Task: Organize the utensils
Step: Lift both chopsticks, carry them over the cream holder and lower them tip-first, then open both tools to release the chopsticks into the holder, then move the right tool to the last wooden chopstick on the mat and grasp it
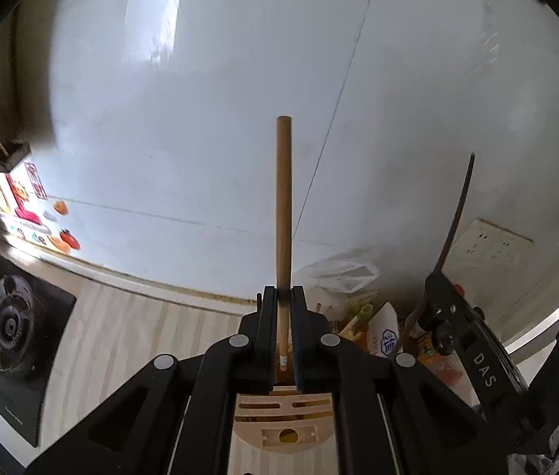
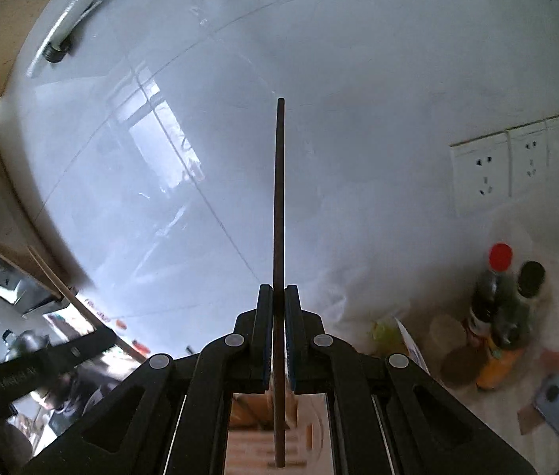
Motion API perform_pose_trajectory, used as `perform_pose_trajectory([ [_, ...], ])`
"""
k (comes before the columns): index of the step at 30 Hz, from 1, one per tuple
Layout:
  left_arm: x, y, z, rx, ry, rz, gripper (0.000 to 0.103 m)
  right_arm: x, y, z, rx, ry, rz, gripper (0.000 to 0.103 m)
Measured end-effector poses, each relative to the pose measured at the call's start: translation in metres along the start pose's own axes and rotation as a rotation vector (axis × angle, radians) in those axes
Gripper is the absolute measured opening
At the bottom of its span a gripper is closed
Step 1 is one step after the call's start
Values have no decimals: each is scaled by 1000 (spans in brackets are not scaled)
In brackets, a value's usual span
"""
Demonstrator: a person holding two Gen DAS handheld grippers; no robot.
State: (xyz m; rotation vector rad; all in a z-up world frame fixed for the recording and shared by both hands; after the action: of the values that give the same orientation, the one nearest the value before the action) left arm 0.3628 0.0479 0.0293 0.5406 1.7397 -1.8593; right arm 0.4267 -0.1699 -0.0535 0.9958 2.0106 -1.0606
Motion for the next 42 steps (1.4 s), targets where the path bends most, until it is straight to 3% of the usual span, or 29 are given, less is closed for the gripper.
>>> perform_pose_trajectory([
  [13, 11, 42, 1, -8, 18, -125, 4, 32, 50, 0, -6, -54, 70, 6],
  [24, 19, 50, -9, -10, -23, -175, 7, 57, 57, 2, -16, -69, 44, 6],
  [26, 19, 45, -11, -3, -32, -178, 9, 59, 58, 3, -19, -80, 3, 6],
  [27, 19, 41, -12, -6, -32, -174, 12, 60, 55, 4, -23, -75, -10, 7],
  [29, 17, 29, -15, -20, -28, -142, 32, 59, 44, 6, -28, -71, -25, 8],
  [30, 17, 20, -17, -32, -26, -117, 57, 58, 38, 7, -25, -71, -32, 18],
  [31, 17, 13, -19, -33, -31, -96, 75, 58, 29, 7, -32, -70, -41, 35],
  [33, 17, -1, -23, -31, -36, -56, 79, 58, 15, 8, -33, -75, -39, 49],
  [35, 20, -11, -26, -55, -19, -42, 79, 60, -1, 9, -20, -80, -40, 50],
  [38, 28, -20, -34, -84, -8, -16, 99, 63, -20, 8, 12, -85, -44, 50],
  [42, 44, -29, -51, -143, -9, 10, 101, 68, -34, 6, 54, -59, -67, 51],
])
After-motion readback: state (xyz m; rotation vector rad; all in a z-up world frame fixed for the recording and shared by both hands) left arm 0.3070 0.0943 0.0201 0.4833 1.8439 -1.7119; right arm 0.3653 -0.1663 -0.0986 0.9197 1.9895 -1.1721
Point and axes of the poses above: each gripper's, at about its wrist camera, not at the fingertips, and y roughly the way its jaws point, z to its right, x to its underside, the point moved 1 cm from there along y, roughly the way its jaws point, and after that the axes turned 10 degrees about -x, right-handed, at the moved point
